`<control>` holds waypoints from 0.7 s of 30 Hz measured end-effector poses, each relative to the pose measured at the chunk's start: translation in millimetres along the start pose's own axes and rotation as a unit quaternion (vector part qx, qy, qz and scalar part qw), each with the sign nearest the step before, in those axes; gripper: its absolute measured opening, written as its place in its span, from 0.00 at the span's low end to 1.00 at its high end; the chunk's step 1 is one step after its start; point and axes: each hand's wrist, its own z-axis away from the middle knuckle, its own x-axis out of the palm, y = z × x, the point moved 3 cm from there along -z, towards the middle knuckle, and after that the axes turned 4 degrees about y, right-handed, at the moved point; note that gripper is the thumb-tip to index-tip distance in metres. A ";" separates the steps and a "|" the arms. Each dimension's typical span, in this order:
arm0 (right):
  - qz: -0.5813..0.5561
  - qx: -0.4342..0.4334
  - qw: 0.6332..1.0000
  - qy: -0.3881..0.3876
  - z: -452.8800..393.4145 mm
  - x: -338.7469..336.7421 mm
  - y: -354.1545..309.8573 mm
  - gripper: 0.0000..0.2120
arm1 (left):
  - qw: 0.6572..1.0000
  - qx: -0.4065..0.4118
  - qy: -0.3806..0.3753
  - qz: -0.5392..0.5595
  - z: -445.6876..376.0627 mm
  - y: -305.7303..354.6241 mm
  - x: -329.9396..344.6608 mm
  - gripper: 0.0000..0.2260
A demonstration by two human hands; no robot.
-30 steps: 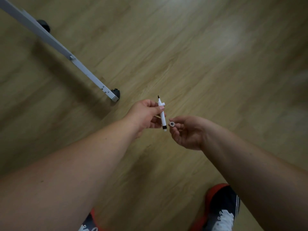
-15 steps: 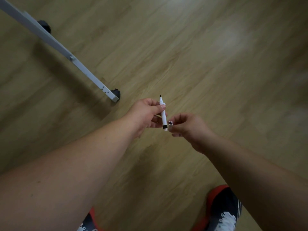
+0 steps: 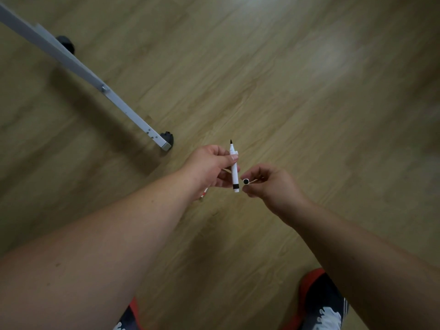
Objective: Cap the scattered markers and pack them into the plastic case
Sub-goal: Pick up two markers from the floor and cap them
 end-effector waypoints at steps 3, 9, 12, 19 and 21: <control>-0.017 0.008 1.000 0.012 -3.6 -4.1 -2.8 0.06 | 0.997 0.012 0.012 -0.073 2.5 -4.1 0.3 0.05; -0.154 0.037 0.986 0.056 -22.8 -18.9 -18.3 0.06 | 0.988 0.041 -0.004 -0.151 12.5 -26.2 11.7 0.06; -0.149 0.034 0.986 0.065 -26.3 -18.5 -21.9 0.06 | 0.987 0.050 -0.008 -0.151 15.0 -30.2 17.1 0.06; -0.142 0.038 0.988 0.040 -22.7 -16.0 -15.1 0.05 | 0.984 0.067 -0.014 -0.166 15.4 -28.2 23.0 0.05; -0.149 0.041 0.987 0.034 -21.0 -14.6 -13.7 0.06 | 0.983 0.071 -0.013 -0.167 15.7 -27.0 23.8 0.05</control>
